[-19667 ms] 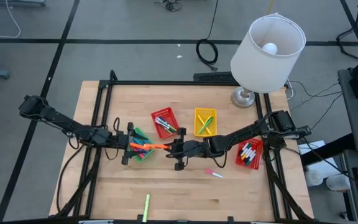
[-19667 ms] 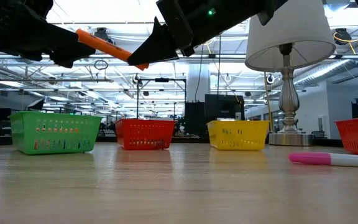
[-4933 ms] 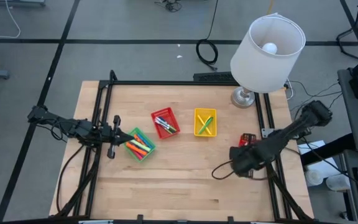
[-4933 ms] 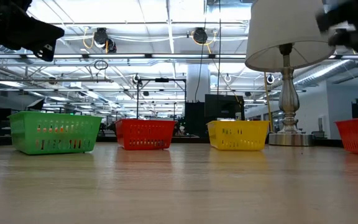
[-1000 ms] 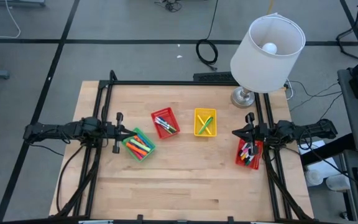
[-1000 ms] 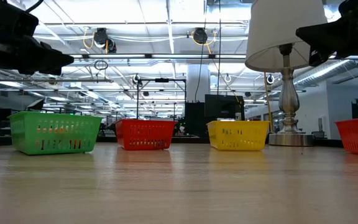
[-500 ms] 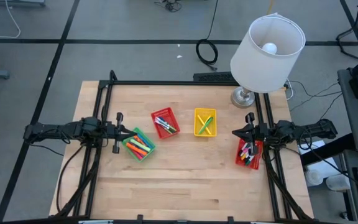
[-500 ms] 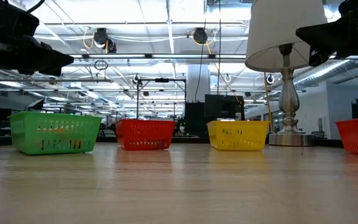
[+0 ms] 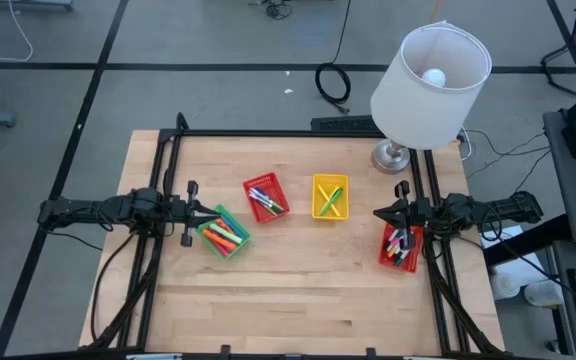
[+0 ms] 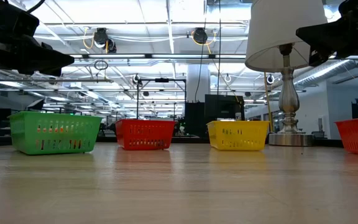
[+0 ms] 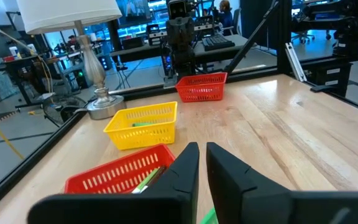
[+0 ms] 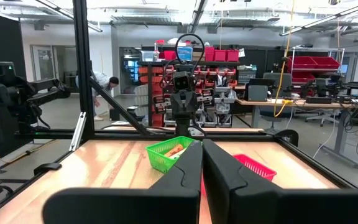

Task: Pick & Place Markers
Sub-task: Return to Home Position

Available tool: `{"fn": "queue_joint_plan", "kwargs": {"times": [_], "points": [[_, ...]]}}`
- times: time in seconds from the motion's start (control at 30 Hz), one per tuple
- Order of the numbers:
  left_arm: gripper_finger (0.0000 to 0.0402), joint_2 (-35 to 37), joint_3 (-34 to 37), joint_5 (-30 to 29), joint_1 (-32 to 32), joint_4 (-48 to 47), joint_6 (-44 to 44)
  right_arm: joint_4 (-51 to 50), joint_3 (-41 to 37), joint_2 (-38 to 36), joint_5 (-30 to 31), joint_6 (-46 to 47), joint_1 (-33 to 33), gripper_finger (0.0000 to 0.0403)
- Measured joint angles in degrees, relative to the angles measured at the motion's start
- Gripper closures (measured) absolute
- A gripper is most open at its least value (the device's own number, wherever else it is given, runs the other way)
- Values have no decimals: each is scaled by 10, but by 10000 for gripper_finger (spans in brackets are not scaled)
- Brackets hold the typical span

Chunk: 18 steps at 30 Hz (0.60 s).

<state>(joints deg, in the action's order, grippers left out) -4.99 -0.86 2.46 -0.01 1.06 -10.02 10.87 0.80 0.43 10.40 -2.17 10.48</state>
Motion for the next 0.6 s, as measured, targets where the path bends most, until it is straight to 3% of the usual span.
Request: {"fn": "queue_joint_plan", "kwargs": {"times": [0.6], "points": [[360,0,0,0,0,0,0,0,0,0,0,0,0,403]]}}
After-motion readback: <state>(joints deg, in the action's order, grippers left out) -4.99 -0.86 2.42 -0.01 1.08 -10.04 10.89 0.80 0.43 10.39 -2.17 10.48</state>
